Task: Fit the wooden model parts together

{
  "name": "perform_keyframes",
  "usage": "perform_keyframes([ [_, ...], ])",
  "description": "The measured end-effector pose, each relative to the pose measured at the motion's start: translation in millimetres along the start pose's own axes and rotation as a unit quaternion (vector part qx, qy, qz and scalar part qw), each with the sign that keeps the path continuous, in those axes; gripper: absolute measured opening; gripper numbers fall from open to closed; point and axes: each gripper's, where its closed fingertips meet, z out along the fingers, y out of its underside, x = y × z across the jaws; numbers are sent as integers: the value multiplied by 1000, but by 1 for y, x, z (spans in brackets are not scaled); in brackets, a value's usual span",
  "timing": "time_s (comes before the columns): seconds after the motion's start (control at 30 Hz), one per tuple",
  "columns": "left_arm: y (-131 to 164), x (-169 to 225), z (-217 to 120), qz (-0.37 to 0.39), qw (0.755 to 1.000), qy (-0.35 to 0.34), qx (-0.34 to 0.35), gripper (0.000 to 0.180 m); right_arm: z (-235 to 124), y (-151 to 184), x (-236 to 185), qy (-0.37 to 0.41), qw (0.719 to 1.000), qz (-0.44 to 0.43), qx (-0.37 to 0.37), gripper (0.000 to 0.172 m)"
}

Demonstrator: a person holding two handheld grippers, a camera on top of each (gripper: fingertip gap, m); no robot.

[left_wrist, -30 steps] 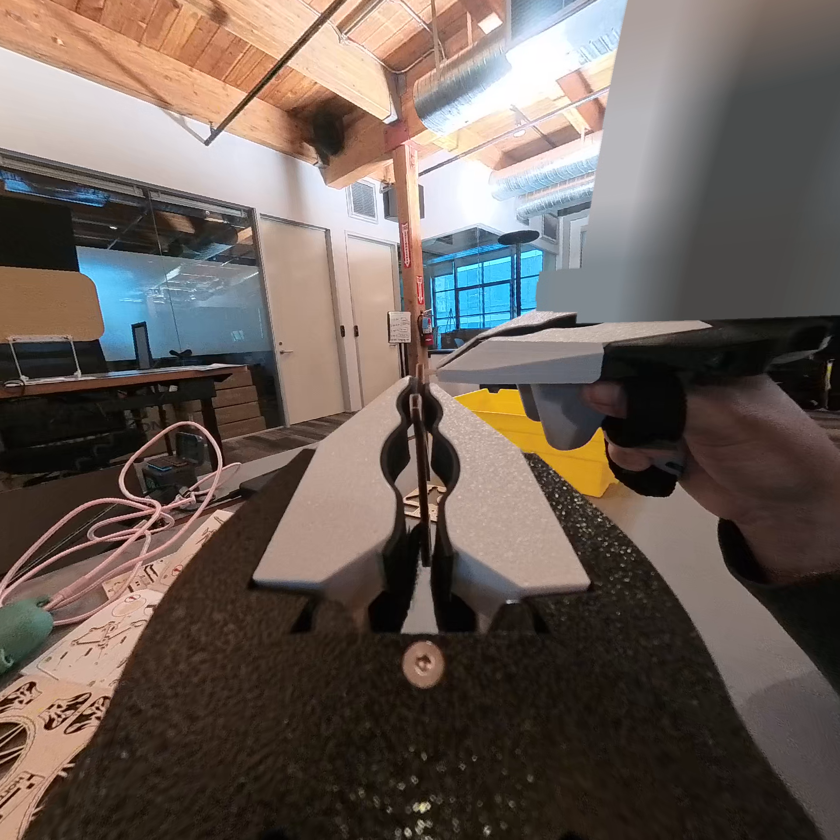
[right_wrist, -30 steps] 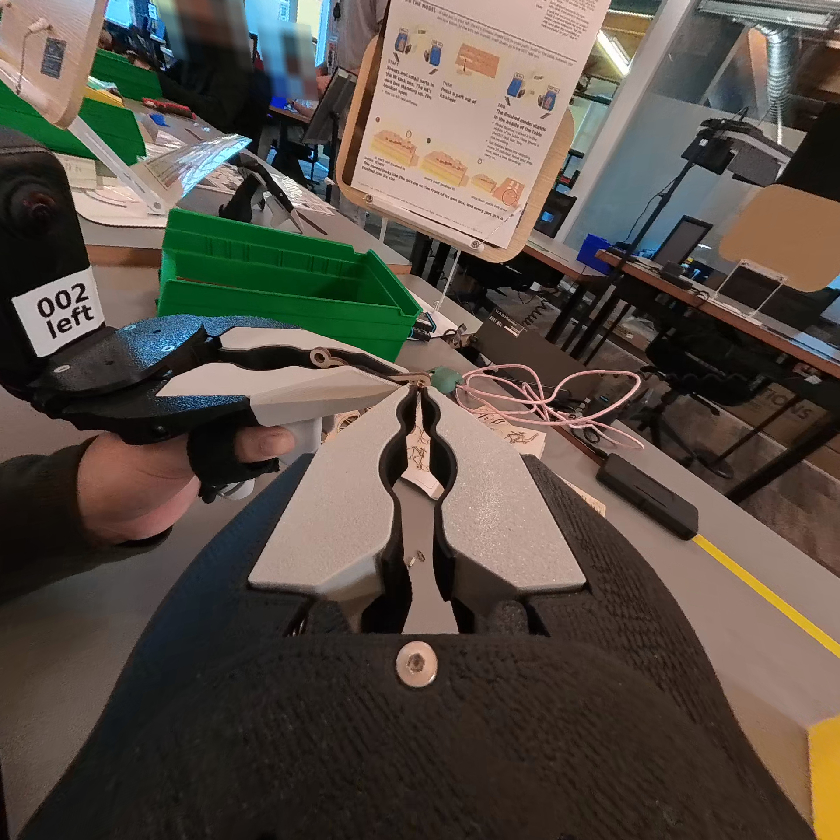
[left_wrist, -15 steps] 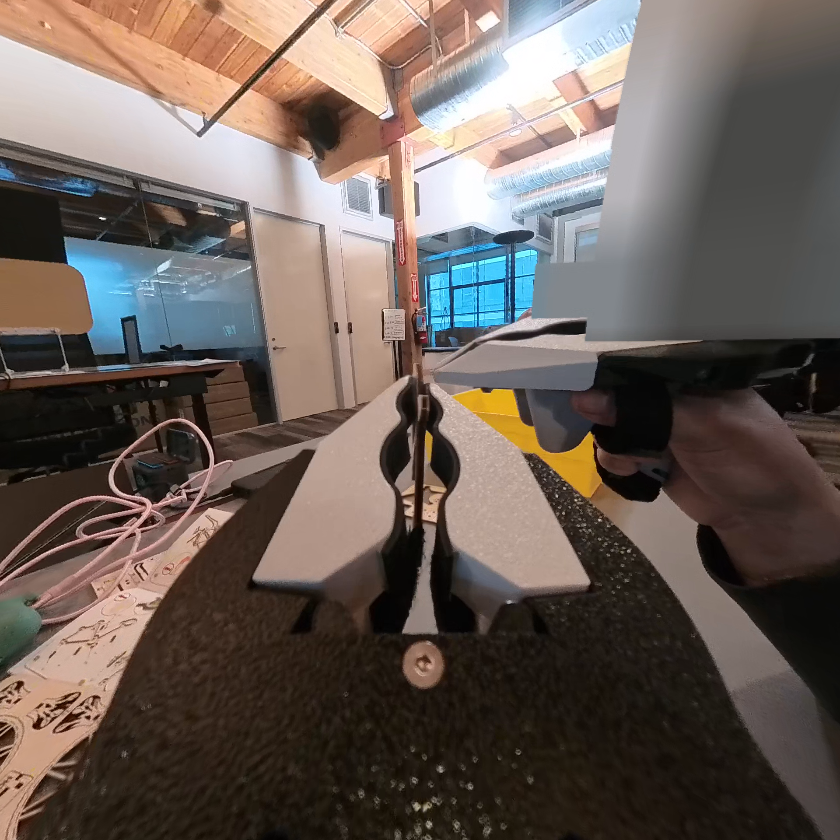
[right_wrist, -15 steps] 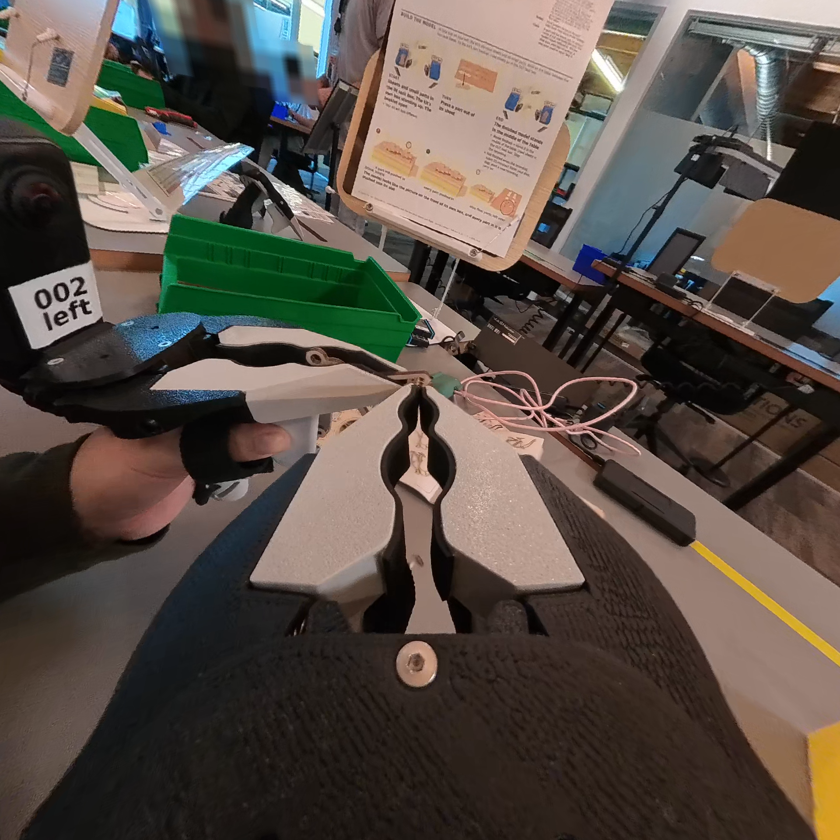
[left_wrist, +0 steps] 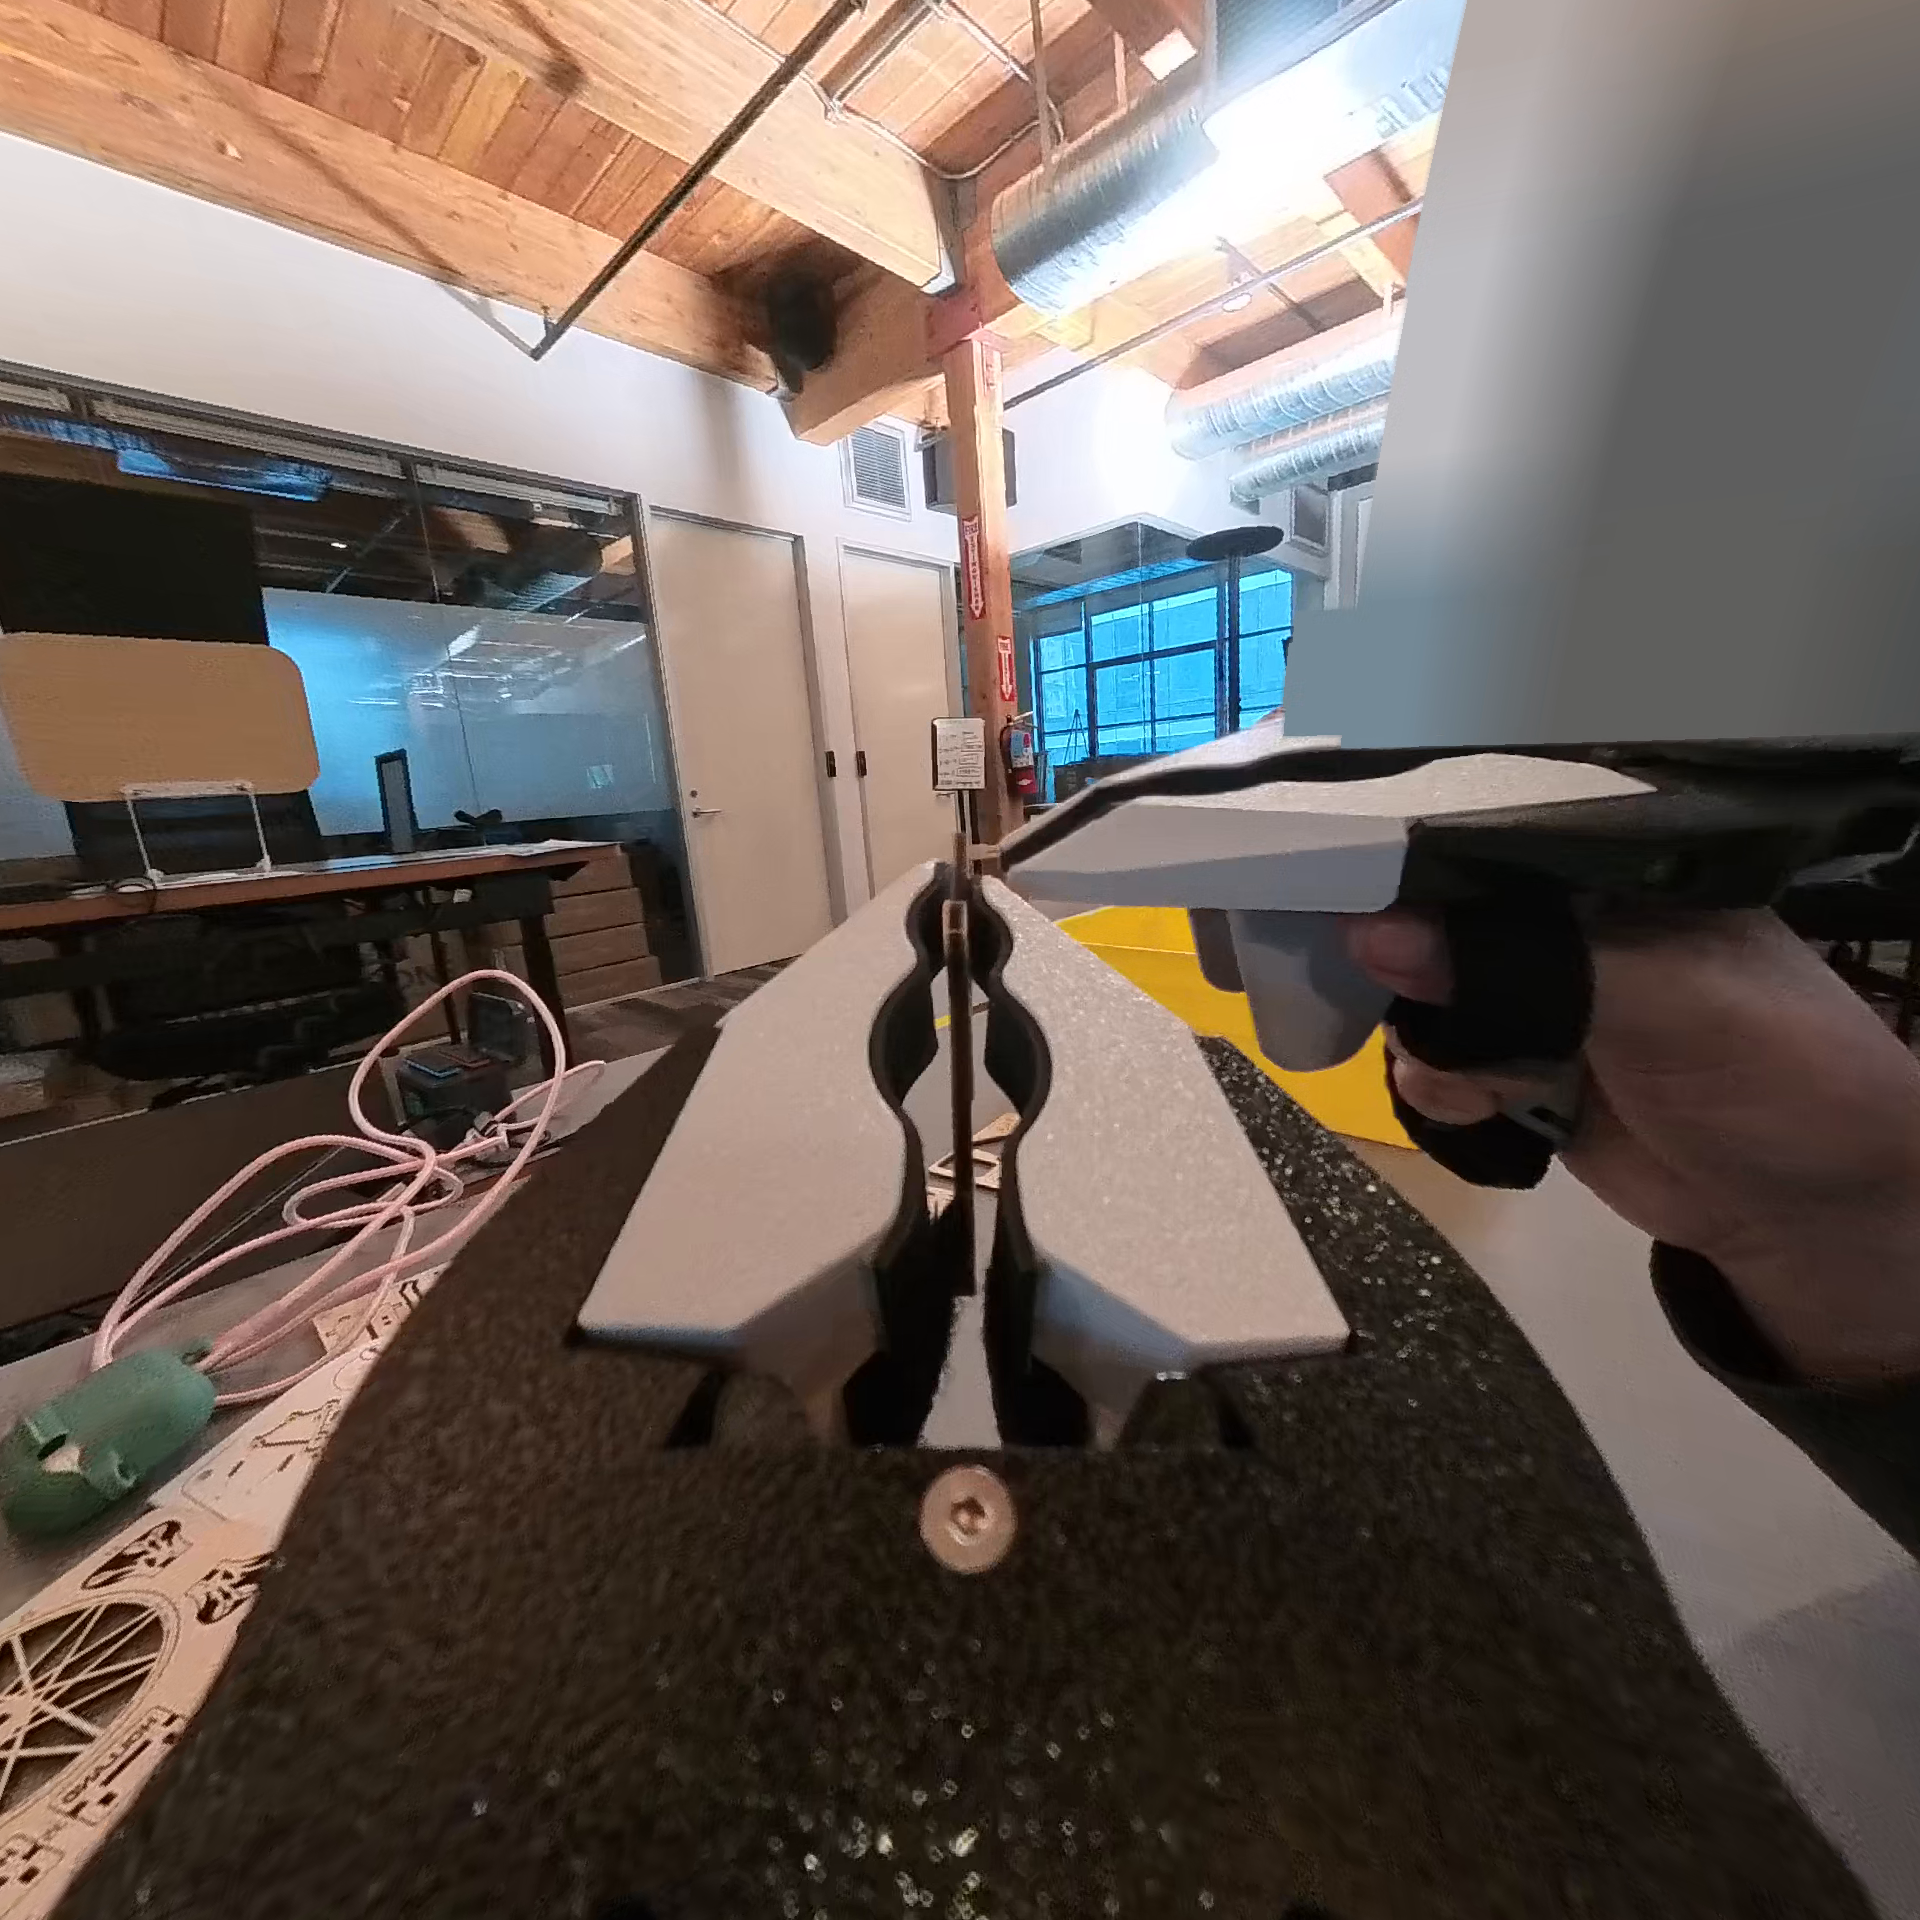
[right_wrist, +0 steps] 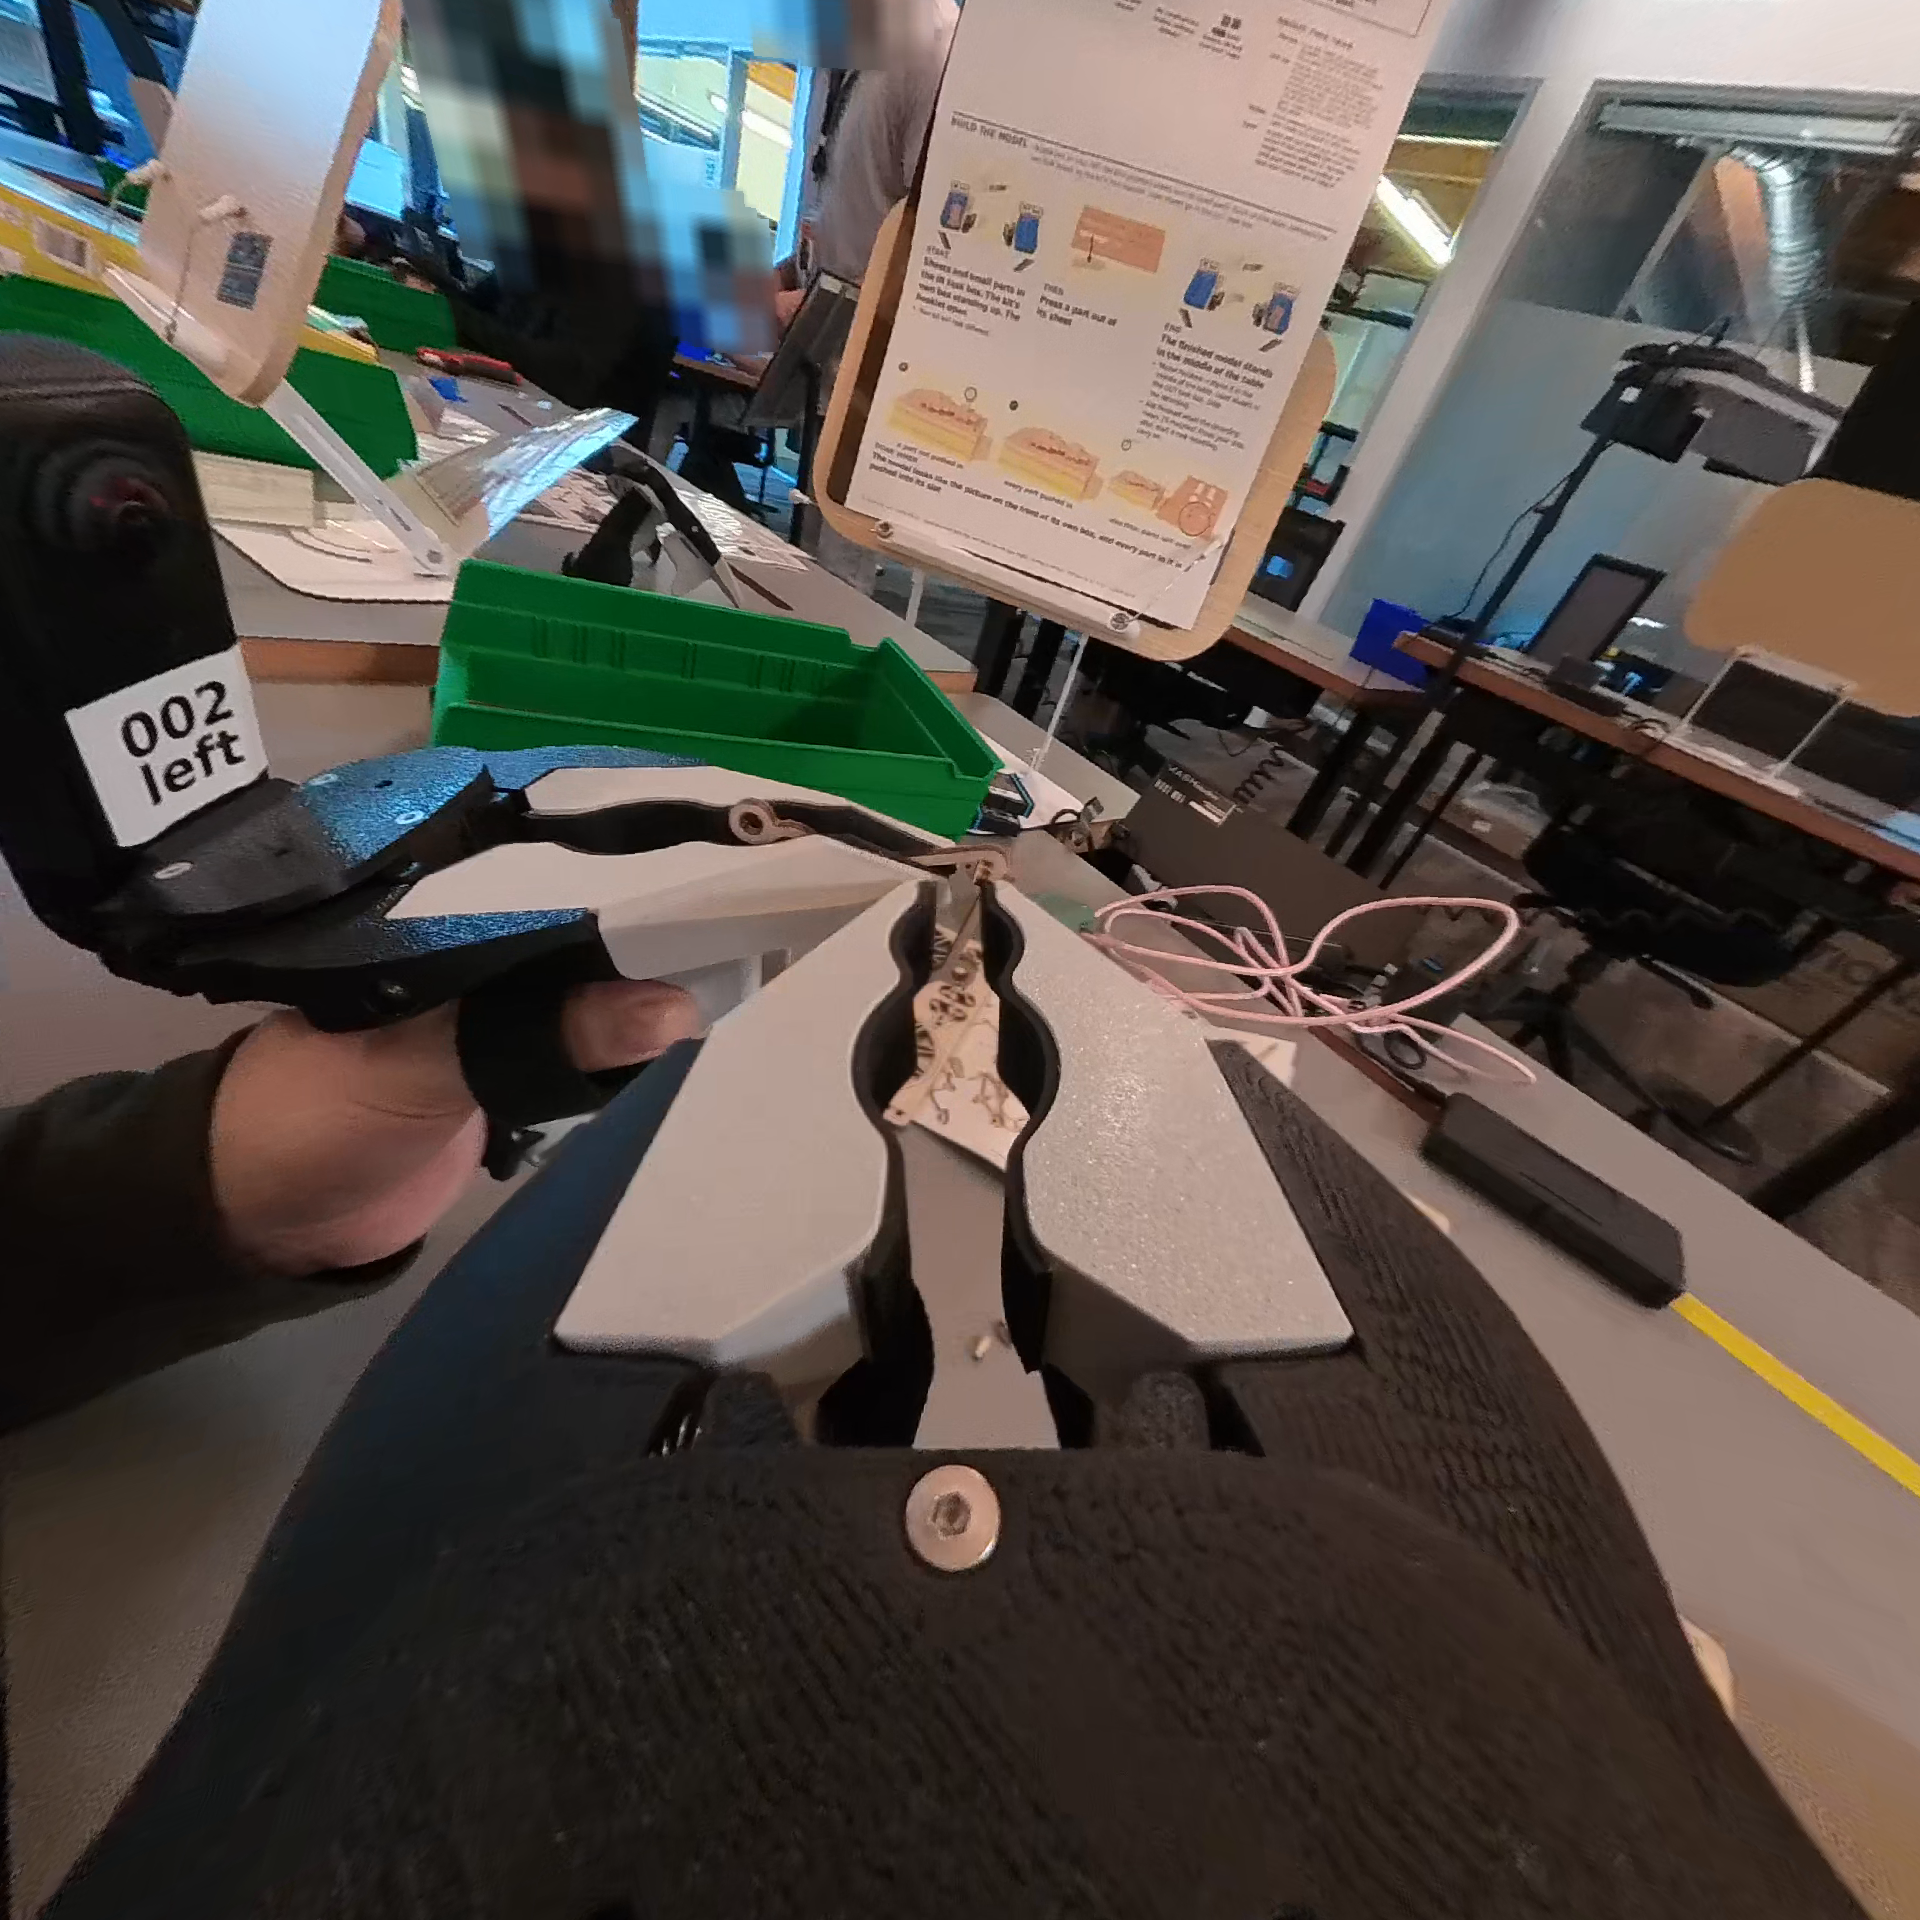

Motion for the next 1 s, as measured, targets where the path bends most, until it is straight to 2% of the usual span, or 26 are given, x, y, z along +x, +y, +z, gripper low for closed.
perform_keyframes([
  [0.8,-2,8,0,13,1000,19,-1,0,-4,-2,4,16,1000,-8,5,0],
  [0.9,1,10,1,-4,1000,19,-3,0,-4,0,5,2,1000,11,5,0],
  [1.0,0,10,1,-5,1000,18,0,0,-5,-1,5,12,1000,-6,3,0],
])
